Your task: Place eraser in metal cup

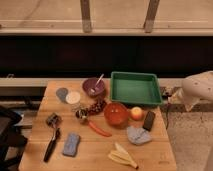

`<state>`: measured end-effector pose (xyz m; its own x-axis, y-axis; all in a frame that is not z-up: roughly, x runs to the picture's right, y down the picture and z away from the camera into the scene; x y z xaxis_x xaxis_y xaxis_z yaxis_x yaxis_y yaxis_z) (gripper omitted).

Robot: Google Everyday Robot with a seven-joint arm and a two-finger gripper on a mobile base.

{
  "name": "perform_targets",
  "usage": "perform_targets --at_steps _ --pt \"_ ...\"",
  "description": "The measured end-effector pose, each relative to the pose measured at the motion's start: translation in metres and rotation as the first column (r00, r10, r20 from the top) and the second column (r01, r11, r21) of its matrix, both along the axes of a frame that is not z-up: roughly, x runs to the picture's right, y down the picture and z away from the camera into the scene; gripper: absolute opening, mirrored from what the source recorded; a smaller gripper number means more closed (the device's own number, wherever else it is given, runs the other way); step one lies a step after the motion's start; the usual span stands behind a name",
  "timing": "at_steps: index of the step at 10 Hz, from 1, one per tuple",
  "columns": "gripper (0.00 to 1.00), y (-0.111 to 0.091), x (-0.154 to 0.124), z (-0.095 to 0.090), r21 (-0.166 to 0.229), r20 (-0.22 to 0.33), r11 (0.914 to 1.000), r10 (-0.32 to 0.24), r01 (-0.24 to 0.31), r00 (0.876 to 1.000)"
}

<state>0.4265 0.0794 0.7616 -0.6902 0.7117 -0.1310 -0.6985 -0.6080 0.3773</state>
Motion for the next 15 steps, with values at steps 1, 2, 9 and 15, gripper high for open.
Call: perform_targets --at_steps 1,2,9,15 --pt "0.63 0.0 0.0 0.0 0.0 0.0 1.0 0.0 0.0 1.0" --pt "0.63 -0.002 0.0 0.0 -0.001 0.002 1.0 -0.006 0.006 1.0" --pt "0.63 0.004 -0.046 0.017 -0.178 0.238 0.9672 -0.136 0.181 0.962" --pt "0.63 0.028 -0.045 0.006 -0.227 0.297 0.949 -0.147 0.219 0.943"
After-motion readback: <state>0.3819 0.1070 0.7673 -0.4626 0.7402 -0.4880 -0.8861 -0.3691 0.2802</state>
